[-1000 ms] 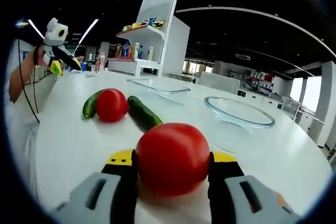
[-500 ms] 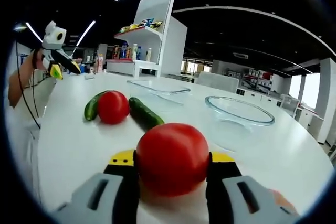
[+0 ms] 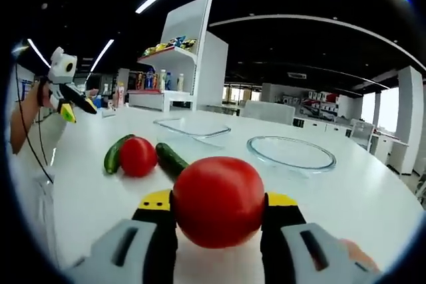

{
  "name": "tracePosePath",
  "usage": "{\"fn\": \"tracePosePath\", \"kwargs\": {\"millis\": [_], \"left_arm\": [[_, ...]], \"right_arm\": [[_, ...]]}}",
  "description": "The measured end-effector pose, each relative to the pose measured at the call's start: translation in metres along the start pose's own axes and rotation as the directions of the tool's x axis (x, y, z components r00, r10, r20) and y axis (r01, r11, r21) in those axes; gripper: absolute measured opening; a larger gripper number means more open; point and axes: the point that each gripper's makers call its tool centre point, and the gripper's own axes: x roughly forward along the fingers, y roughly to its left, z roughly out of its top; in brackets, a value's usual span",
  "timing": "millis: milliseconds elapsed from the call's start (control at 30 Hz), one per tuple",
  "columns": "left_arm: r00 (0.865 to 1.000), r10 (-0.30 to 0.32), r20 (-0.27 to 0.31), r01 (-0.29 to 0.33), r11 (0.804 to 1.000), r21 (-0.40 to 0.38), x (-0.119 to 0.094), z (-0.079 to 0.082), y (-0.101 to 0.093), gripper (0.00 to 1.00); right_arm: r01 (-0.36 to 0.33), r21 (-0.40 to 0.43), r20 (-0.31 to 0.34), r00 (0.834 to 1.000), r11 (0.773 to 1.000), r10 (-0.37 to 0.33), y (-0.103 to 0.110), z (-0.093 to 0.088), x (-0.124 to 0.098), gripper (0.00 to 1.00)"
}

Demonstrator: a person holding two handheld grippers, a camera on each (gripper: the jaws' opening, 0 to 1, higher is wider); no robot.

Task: Sort the scattered tomatoes and cucumbers on the table and place them into their respective storage containers

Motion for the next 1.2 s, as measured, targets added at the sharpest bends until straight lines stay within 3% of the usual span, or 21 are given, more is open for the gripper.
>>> {"fn": "tracePosePath", "kwargs": {"millis": [200,400,667,933,1200], "left_arm": [[1.000,-0.010,-0.006,0.010,1.000,0.004,0.002,-0.002,-0.002,0.52],[1.000,-0.010,-0.003,0.010,1.000,0.005,0.002,-0.001,-0.003,0.52],[1.000,-0.017,0.012,0.017,1.000,-0.002,0.002,0.002,-0.004,0.51],[1.000,-0.018,0.006,0.018,1.000,-0.001,0.002,0.000,-0.004,0.51],[1.000,-0.018,-0.003,0.018,1.000,-0.002,0.003,-0.003,-0.005,0.51]], "right_arm": [[-0.014,-0.039,0.045,0.999,0.999,0.016,-0.009,0.026,0.008,0.47],[0.021,-0.053,0.074,0.997,0.998,-0.017,-0.026,0.049,0.019,0.47],[0.083,-0.021,0.095,0.992,0.996,-0.081,-0.055,0.065,0.034,0.47],[0.108,0.005,0.093,0.990,0.994,-0.108,-0.076,0.070,0.048,0.47],[0.134,0.014,0.069,0.989,0.991,-0.134,-0.110,0.060,0.075,0.48]]}}
